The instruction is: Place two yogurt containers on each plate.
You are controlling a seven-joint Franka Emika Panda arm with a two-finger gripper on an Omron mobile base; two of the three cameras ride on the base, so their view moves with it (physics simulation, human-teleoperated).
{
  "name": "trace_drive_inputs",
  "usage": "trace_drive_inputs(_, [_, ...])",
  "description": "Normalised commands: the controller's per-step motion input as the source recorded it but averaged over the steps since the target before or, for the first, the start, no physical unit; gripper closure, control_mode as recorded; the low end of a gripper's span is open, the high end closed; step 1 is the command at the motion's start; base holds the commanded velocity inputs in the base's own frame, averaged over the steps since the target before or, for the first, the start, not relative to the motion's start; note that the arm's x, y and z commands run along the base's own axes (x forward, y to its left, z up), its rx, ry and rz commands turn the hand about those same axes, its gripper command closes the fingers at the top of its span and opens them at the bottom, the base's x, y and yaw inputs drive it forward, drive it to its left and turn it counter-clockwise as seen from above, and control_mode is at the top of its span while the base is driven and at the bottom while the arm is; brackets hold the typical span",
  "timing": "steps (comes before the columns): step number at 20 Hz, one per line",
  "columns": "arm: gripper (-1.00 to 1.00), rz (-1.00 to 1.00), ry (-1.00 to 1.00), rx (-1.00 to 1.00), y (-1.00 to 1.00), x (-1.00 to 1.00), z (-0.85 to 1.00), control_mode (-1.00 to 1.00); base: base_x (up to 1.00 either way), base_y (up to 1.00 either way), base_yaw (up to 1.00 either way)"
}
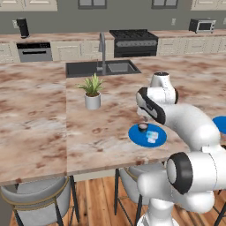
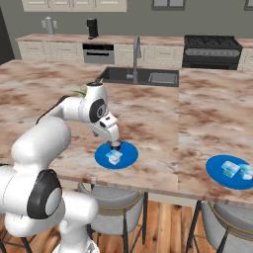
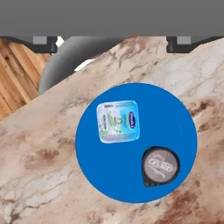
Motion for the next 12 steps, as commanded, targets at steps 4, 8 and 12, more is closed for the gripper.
trace_drive_inputs(4, [-1.00, 0.00, -0.02, -0.04, 0.24, -0.46, 0.23, -1.00, 0.00, 0.00, 0.00])
trace_drive_inputs(8, [-1.00, 0.00, -0.22, 0.00, 0.06, -0.59, 0.18, -1.00, 0.00, 0.00, 0.00])
trace_drive_inputs(12, [-1.00, 0.00, -0.18, 0.00, 0.06, -0.52, 0.26, -1.00, 0.00, 0.00, 0.00])
